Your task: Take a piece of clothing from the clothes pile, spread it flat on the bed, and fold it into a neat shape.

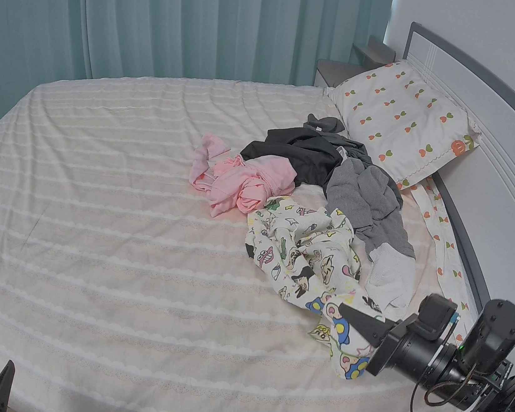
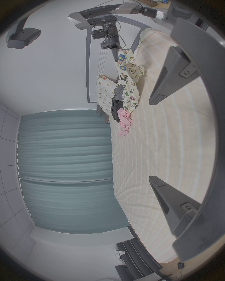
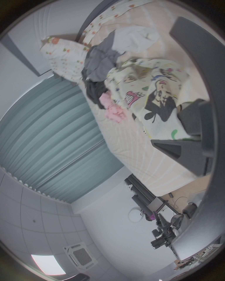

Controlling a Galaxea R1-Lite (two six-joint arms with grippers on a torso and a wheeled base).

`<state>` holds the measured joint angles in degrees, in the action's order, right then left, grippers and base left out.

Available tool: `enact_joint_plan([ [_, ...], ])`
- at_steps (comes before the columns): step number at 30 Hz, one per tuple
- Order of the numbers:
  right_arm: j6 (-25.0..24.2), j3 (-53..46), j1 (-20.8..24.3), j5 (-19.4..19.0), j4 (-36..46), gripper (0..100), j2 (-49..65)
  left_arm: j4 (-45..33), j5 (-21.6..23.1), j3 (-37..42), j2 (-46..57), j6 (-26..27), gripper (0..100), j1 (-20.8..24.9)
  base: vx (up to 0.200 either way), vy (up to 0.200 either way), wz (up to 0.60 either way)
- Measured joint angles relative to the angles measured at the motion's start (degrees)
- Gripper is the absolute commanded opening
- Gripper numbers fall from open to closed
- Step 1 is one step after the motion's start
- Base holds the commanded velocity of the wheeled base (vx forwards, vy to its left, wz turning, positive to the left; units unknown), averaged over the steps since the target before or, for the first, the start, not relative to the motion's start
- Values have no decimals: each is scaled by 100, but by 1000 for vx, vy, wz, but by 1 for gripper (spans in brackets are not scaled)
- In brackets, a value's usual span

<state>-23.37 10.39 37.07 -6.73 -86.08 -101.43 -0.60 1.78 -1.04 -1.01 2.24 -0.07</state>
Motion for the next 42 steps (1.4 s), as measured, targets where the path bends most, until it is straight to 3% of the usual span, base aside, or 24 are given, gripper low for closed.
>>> enact_joint_plan([
  [6,66,1091,113,-317,1642,0,711,190,205,-747,-375,-511,100,54,0,0,0],
  [12,60,2612,182,-750,3574,0,1270,283,1042,-1690,-1480,-878,100,260,0,0,0],
  [21,-2,4127,427,-1106,4757,0,1614,744,1754,-2161,-3707,-1003,100,1096,0,0,0],
  [33,-57,5119,783,-1306,5563,0,1708,3629,1932,-1599,-7186,-766,100,2532,0,0,0],
  [42,-85,5285,898,-1369,5789,0,1747,5898,1302,-1163,-9515,-859,100,3664,0,0,0],
])
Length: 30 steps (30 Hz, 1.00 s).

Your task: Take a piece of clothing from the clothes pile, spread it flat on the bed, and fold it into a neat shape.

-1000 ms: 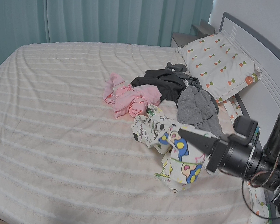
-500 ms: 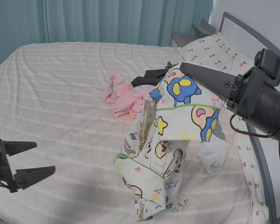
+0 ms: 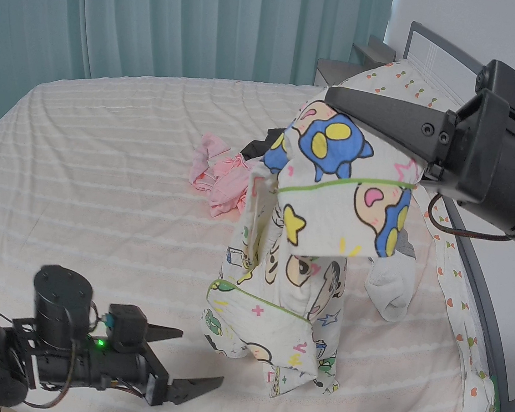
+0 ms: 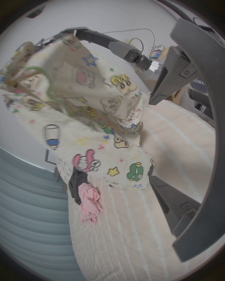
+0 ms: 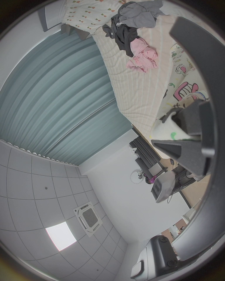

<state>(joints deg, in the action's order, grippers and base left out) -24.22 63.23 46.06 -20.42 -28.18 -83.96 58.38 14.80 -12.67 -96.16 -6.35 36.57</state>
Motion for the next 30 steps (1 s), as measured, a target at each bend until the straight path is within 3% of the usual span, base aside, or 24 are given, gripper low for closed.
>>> enact_joint_plan([
  [5,-77,-20,16,-10,38,0,33,1404,-987,77,-1065,-183,100,592,0,0,0],
  [7,-101,-26,16,-11,49,0,48,2048,-1680,95,-1552,-251,100,816,0,0,0],
  [14,-143,-39,-30,-27,57,0,66,2937,-3423,-59,-2716,-588,100,1246,0,0,0],
  [18,-158,-26,-100,-46,52,0,55,3053,-3863,-336,-3071,-823,100,1395,0,0,0],
  [26,-167,0,-174,-57,27,0,37,3062,-4186,-930,-3352,-990,100,1486,0,0,0],
  [27,-167,0,-174,-57,27,0,39,3062,-4235,-970,-3374,-992,0,1482,0,0,0],
  [30,-169,0,-179,-57,27,0,39,3062,-4298,-1013,-3427,-998,0,1473,0,0,0],
])
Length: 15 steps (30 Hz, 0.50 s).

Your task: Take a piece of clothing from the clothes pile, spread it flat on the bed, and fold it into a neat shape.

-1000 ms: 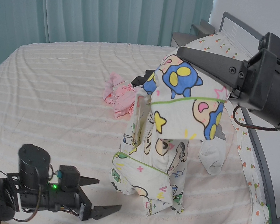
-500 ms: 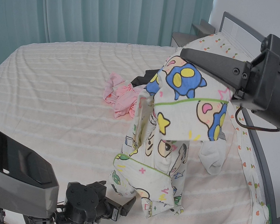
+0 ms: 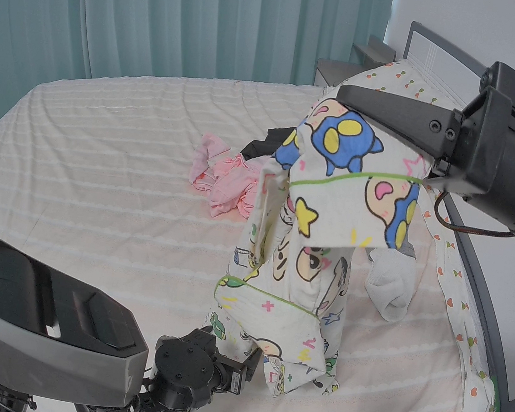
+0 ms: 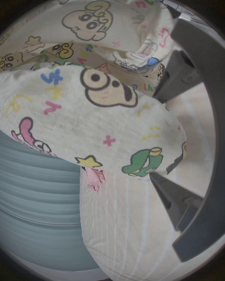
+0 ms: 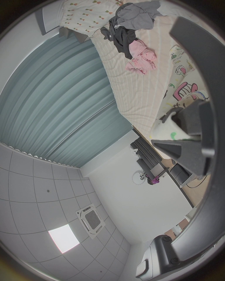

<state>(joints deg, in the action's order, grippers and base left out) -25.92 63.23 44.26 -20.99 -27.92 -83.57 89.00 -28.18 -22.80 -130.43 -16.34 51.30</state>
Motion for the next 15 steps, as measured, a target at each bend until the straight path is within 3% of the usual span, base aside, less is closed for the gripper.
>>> enact_joint_plan([
  [15,-5,-83,-179,0,-2,0,74,-2,-57,635,273,-16,0,-194,0,0,0],
])
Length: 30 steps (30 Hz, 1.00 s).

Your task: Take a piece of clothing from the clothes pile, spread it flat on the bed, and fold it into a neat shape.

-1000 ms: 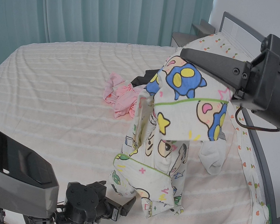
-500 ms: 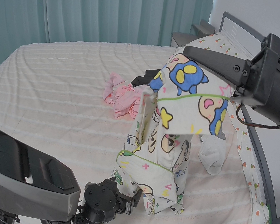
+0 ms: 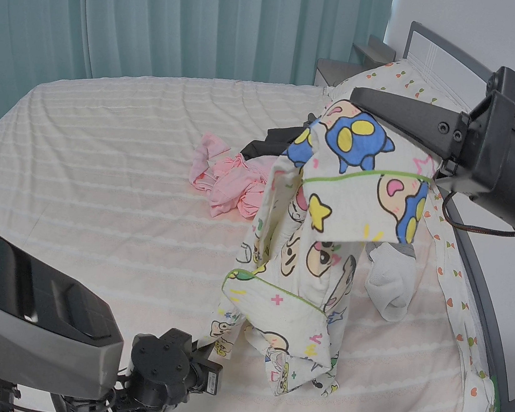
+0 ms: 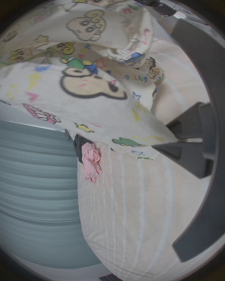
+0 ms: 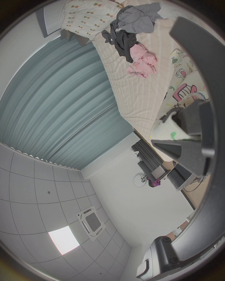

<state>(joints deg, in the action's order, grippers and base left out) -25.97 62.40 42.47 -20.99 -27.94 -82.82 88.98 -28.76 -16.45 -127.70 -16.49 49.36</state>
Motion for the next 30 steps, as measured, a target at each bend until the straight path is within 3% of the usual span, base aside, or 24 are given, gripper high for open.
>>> enact_joint_plan([
  [9,-132,-574,-490,-128,-6,0,319,-2,-4,145,1102,0,0,-675,0,0,0],
  [17,-230,-1348,-1329,-443,-20,0,568,-2,117,105,2415,95,0,-1375,0,0,0],
  [22,-250,-1619,-1853,-605,-95,0,641,-16,288,-207,3324,523,0,-1816,0,0,0],
  [27,-255,-1632,-2035,-645,-572,0,658,-219,394,-756,3991,845,0,-2015,0,0,0],
  [30,-258,-1565,-2068,-640,-953,0,675,-730,478,-1128,4411,985,0,-2081,0,0,0],
])
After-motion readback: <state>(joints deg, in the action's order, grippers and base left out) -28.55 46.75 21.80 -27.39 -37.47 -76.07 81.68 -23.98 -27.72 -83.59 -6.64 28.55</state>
